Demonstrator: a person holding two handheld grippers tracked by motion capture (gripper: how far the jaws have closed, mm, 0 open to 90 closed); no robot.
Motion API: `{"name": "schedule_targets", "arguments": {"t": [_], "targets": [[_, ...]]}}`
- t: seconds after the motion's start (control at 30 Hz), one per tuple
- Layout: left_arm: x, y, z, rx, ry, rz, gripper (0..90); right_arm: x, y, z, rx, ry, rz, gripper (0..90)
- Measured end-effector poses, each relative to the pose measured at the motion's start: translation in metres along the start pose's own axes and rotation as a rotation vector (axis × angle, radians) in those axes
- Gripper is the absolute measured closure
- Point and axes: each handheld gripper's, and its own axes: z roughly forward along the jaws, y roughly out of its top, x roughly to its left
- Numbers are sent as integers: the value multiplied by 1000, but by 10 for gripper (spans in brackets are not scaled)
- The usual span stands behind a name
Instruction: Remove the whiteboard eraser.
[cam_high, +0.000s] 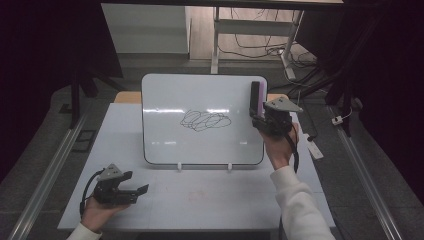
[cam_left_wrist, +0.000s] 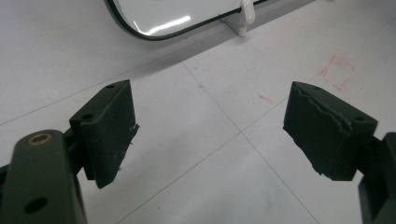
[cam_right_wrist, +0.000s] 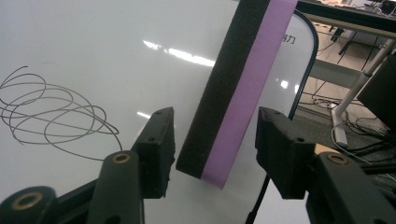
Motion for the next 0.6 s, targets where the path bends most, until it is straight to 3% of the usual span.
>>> {"name": "schedule_targets", "arguments": {"t": [0.2,0.43,0.6], "targets": [[0,0,0,1,2,-1,176,1,0,0,4,-13,4,542],[0,-1,1,4,3,-1,176,2,1,-1,12,-39,28,670],[1,-1,0,2,6,1,176,-2,1,-2,11,-28,65,710]]}}
